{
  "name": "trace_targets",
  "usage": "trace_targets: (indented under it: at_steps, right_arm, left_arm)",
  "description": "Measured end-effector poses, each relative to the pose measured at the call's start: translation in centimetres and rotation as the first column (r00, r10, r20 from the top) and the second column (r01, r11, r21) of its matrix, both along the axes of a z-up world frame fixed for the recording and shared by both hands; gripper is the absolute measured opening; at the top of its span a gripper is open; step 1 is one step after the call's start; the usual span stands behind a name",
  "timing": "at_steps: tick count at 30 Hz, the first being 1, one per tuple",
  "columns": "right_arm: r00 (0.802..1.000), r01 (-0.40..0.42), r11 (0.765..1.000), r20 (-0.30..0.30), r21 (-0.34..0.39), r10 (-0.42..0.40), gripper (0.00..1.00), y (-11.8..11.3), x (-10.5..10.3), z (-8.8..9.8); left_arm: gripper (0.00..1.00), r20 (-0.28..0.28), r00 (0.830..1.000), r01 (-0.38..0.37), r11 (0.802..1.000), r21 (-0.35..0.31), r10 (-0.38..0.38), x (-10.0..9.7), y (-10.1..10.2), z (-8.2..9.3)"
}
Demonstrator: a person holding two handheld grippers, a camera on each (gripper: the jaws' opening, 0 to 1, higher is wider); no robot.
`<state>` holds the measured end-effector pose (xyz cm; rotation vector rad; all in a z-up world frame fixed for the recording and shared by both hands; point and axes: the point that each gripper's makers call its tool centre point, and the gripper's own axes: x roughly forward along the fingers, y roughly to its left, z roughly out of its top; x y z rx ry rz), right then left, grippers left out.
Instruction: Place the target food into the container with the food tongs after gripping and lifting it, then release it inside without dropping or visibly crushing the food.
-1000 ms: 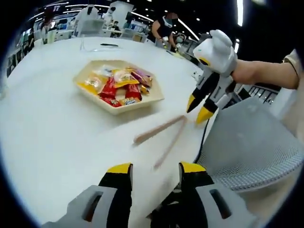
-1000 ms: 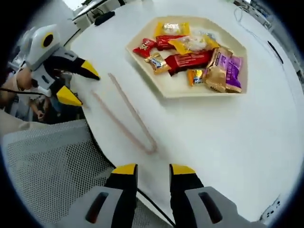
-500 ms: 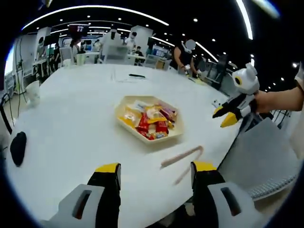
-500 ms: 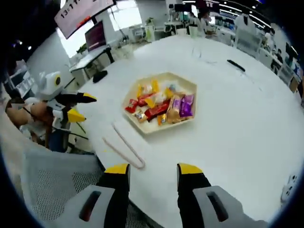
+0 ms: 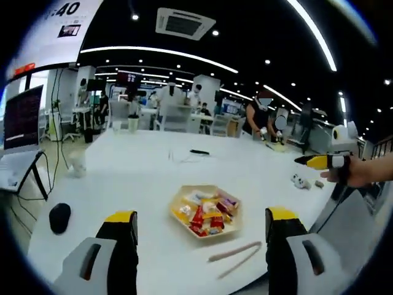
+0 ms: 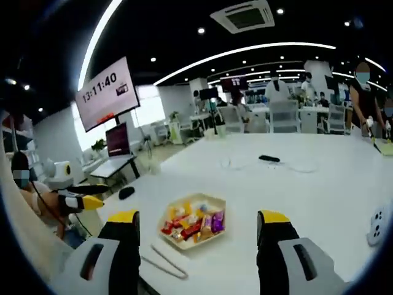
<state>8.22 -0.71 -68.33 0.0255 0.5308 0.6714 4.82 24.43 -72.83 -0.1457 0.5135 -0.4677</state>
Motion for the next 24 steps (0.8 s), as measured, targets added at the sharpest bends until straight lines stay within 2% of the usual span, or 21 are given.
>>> trace_targets:
  at_steps: [1,3,4,7,10,12,14,16,19,20,24]
  right_arm:
    - [0.998,0.030,0.998,0.057,0.059,-0.034,0.83,-0.5,0.1,2.1]
    - [0.982,0.076,0.983,0.156,0.170,-0.103,0.84,-1.5,0.4,5.9]
    - [0.977,0.084,0.977,0.178,0.197,-0.120,0.84,-1.7,0.4,6.8]
    - [0.975,0.073,0.976,0.192,0.205,-0.114,0.85,-1.4,0.0,7.3]
    - [0.981,0.052,0.980,0.174,0.193,-0.087,0.85,-0.9,-0.2,6.9]
    - [0.978,0.045,0.977,0.188,0.208,-0.086,0.85,-0.8,-0.1,6.9]
    - [0.981,0.046,0.973,0.175,0.227,-0.088,0.84,-0.7,-0.2,6.7]
    - [0.977,0.054,0.973,0.187,0.225,-0.097,0.85,-0.8,-0.4,6.4]
    - [0.956,0.122,0.971,0.239,0.206,-0.171,0.89,-2.0,0.2,6.7]
    - [0.945,0.144,0.963,0.256,0.229,-0.203,0.90,-2.5,0.3,7.1]
    - [0.936,0.164,0.955,0.265,0.246,-0.229,0.90,-3.6,0.0,7.4]
  left_arm:
    - [0.91,0.046,0.999,-0.026,1.000,-0.005,0.026,0.0,-0.1,1.7]
    - [0.91,0.153,0.984,-0.088,0.996,-0.020,0.090,-0.1,-0.3,5.6]
    - [0.92,0.191,0.975,-0.112,0.993,-0.027,0.115,-0.1,-0.3,7.0]
    - [0.91,0.242,0.961,-0.130,0.990,-0.045,0.137,-0.5,-1.0,9.0]
    - [0.91,0.222,0.965,-0.134,0.990,-0.053,0.143,-0.7,-1.4,8.6]
    - [0.91,0.230,0.963,-0.132,0.990,-0.043,0.138,-1.0,-1.7,8.8]
    - [0.91,0.216,0.968,-0.118,0.991,-0.067,0.130,-1.5,-2.5,8.9]
    - [0.94,0.206,0.971,-0.105,0.992,-0.071,0.118,-2.0,-3.4,8.5]
    - [0.95,0.182,0.979,-0.083,0.995,-0.058,0.093,-2.9,-4.8,7.7]
    - [0.95,0.183,0.979,-0.082,0.995,-0.051,0.090,-3.1,-5.1,7.7]
    - [0.96,0.197,0.974,-0.107,0.993,-0.042,0.113,-2.8,-5.4,8.0]
